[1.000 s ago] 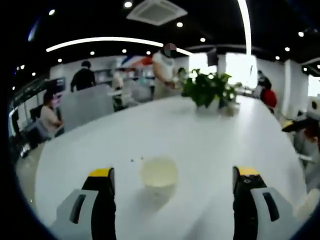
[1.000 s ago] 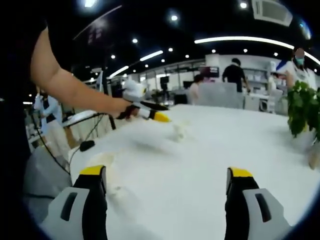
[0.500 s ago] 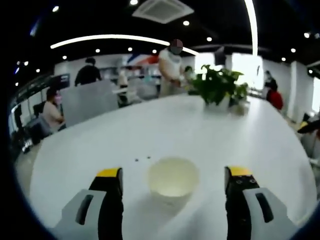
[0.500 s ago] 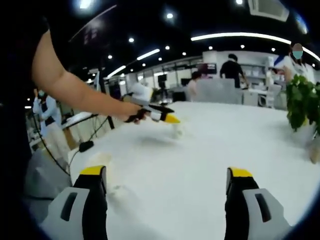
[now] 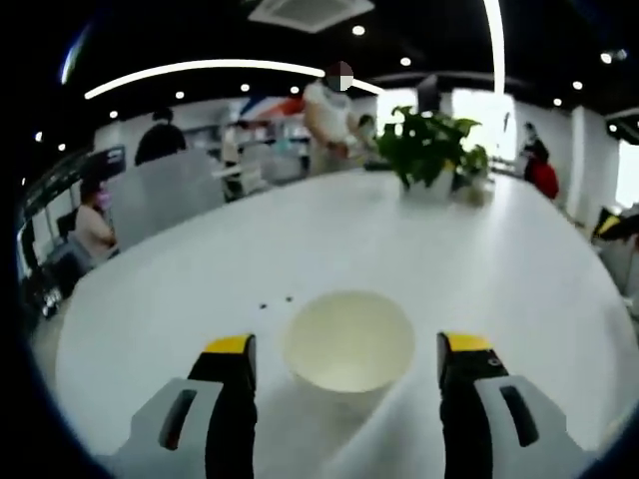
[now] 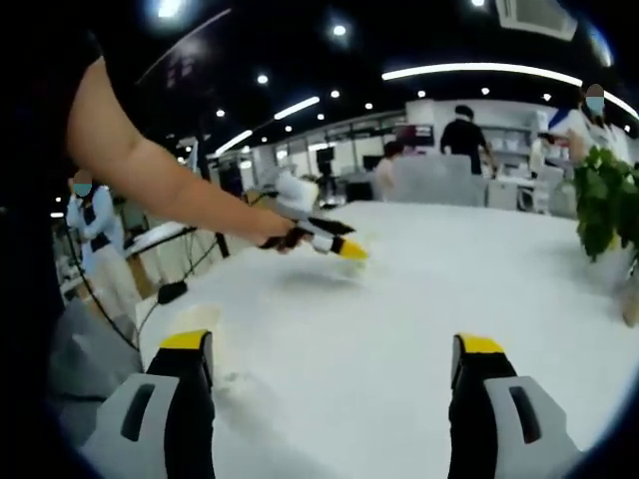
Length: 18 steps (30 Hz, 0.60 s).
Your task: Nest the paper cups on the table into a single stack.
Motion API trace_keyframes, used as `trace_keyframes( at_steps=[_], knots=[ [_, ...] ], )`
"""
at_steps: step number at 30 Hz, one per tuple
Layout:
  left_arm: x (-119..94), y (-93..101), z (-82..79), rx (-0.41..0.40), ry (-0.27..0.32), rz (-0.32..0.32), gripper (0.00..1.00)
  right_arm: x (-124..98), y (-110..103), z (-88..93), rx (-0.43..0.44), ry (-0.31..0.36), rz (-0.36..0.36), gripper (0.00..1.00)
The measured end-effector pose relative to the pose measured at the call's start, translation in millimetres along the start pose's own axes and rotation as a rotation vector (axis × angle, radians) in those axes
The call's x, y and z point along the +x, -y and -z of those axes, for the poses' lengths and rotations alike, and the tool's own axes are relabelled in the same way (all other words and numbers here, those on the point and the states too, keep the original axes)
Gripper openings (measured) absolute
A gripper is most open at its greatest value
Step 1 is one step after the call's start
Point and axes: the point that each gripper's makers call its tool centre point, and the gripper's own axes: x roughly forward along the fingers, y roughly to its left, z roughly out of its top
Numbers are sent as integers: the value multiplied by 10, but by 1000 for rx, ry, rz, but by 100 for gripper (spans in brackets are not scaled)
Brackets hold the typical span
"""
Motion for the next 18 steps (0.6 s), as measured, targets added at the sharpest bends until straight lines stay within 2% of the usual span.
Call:
trace_keyframes(
  at_steps=[3, 6, 18],
  knots=[
    [41, 16, 17, 14, -12, 3, 64, -12, 6, 8, 2, -2, 5, 97],
    [44, 29, 30, 8, -15, 11, 51, -21, 8, 10, 4, -1, 8, 97],
    [24, 25, 14, 5, -6, 8, 49, -40, 11, 2, 6, 1, 15, 97]
  ],
)
